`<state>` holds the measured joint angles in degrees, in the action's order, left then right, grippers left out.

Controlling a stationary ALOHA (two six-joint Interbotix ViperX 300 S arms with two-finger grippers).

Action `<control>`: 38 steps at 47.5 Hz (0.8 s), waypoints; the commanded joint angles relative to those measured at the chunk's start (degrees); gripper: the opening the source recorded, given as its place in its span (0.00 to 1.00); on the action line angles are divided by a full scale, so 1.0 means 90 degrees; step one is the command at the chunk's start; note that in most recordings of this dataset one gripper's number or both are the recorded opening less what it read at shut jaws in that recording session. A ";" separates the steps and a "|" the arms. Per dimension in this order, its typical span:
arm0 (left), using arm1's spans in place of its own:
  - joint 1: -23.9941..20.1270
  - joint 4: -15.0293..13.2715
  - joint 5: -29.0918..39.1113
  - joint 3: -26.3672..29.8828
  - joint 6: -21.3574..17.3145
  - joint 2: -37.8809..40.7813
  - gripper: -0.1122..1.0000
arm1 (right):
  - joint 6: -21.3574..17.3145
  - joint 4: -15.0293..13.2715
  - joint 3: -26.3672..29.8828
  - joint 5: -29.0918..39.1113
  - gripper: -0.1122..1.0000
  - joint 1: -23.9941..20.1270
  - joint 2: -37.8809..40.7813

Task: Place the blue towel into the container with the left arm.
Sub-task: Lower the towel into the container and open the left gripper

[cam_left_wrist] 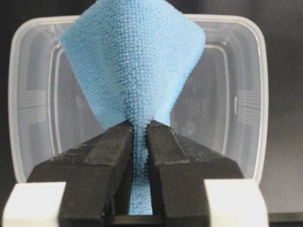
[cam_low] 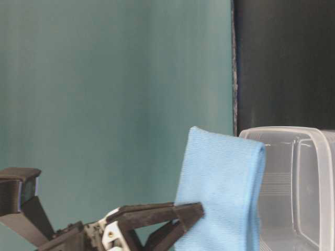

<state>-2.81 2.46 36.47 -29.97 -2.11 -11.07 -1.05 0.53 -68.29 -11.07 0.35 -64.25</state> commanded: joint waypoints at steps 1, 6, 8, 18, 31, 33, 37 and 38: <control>0.0000 0.0010 -0.0176 -0.0049 0.0010 0.0000 0.15 | -0.0010 0.0020 0.0049 -0.0039 0.76 -0.0010 0.0039; 0.0000 0.0010 -0.0283 -0.0137 0.0020 0.0010 0.15 | -0.0010 0.0020 0.0049 -0.0059 0.76 -0.0010 0.0039; 0.0000 0.0010 -0.0303 -0.0156 0.0020 0.0010 0.16 | -0.0010 0.0020 0.0049 -0.0059 0.76 -0.0010 0.0039; 0.0000 0.0020 -0.0342 -0.0186 0.0117 0.0059 0.33 | -0.0010 0.0020 0.0039 -0.0049 0.77 -0.0010 0.0039; 0.0000 0.0010 -0.1211 -0.0205 0.0322 -0.0312 0.91 | -0.0010 0.0020 0.0029 -0.0039 0.76 -0.0010 0.0039; -0.0010 0.0010 -0.1211 -0.0215 0.0312 -0.0498 0.90 | -0.0010 0.0020 0.0029 -0.0039 0.76 -0.0010 0.0029; 0.0000 0.0020 -0.1221 -0.0283 0.0322 -0.0918 0.88 | -0.0010 0.0020 0.0029 -0.0039 0.76 -0.0010 0.0029; 0.0000 0.0010 -0.1211 -0.0322 0.0322 -0.1045 0.88 | -0.0010 0.0020 0.0039 -0.0039 0.76 -0.0010 0.0029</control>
<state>-2.81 2.46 26.10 -32.70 0.70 -15.38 -1.05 0.53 -68.47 -11.07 0.35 -64.34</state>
